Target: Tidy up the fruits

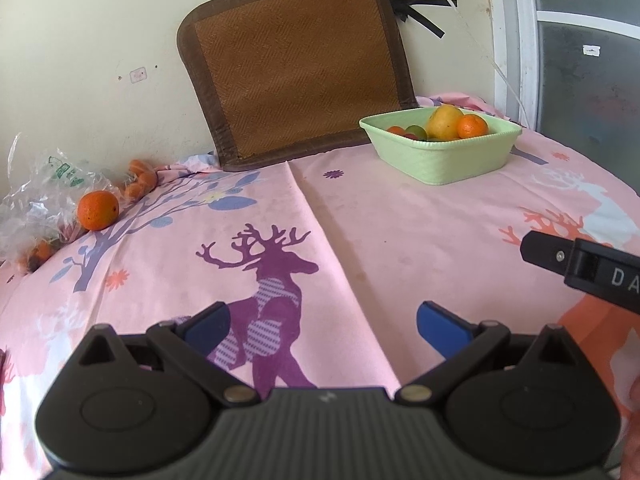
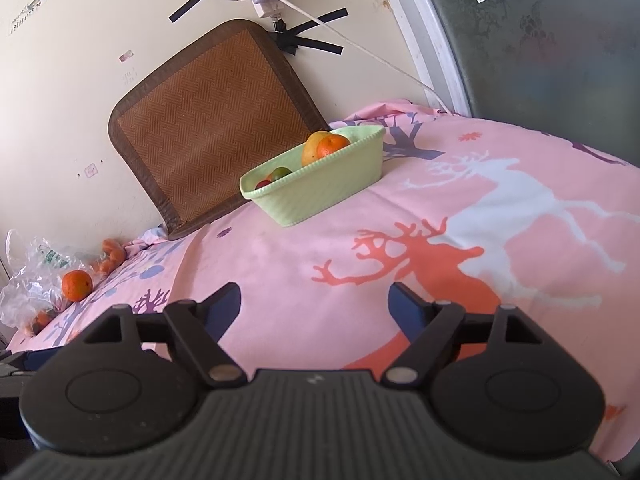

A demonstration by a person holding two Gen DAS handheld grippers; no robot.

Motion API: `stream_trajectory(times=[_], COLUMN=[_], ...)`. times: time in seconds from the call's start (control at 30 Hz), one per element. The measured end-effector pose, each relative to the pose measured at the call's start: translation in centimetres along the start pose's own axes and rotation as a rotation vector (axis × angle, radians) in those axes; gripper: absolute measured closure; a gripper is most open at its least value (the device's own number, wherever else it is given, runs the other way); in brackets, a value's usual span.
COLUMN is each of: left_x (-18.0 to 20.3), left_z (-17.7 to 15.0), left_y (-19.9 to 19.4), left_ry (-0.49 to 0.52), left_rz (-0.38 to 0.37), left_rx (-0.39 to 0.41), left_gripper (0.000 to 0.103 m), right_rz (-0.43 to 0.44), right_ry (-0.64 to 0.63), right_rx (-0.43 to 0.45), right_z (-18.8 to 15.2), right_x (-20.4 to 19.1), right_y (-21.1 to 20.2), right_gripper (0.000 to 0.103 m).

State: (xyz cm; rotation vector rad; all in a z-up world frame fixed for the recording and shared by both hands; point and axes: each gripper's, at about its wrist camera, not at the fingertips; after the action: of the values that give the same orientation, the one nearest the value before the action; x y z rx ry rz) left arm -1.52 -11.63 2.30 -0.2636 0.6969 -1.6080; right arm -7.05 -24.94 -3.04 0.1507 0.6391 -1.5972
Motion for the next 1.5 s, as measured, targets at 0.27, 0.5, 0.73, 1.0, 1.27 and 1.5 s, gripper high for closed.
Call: stream_trajectory(times=[0.27, 0.5, 0.73, 1.0, 1.27, 1.5], left_x=[-1.0, -0.9, -1.2, -1.4, -1.4, -1.4], left_z=[0.0, -0.1, -0.1, -0.1, -0.1, -0.2], left_y=[0.6, 1.0, 1.3, 1.6, 1.9, 2.1], left_ry=[-0.037, -0.035, -0.046, -0.047, -0.052, -0.047], left_rz=[0.056, 0.071, 0.095, 0.104, 0.098, 0.090], left_rx=[-0.027, -0.053, -0.070, -0.079, -0.094, -0.102], left_gripper=[0.000, 0.000, 0.000, 0.000, 0.000, 0.000], right_rz=[0.006, 0.008, 0.013, 0.014, 0.024, 0.027], right_ry=[-0.017, -0.018, -0.022, -0.022, -0.024, -0.025], right_rx=[0.003, -0.001, -0.009, -0.009, -0.016, -0.018], right_z=[0.0, -0.1, -0.1, -0.2, -0.1, -0.1], right_x=[-0.2, -0.2, -0.2, -0.2, -0.1, -0.1], right_y=[0.0, 0.1, 0.3, 0.3, 0.5, 0.6], right_gripper=[0.020, 0.019, 0.019, 0.019, 0.019, 0.019])
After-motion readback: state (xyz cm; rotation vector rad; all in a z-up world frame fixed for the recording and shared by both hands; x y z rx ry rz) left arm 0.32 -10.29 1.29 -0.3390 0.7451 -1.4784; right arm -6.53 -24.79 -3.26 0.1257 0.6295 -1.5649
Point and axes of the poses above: each gripper's, at about its wrist camera, not at the fingertips, and y roughly the way its jaws point, x to its right, z to its top, and after that the axes turned 7 degrees about z, right-handed
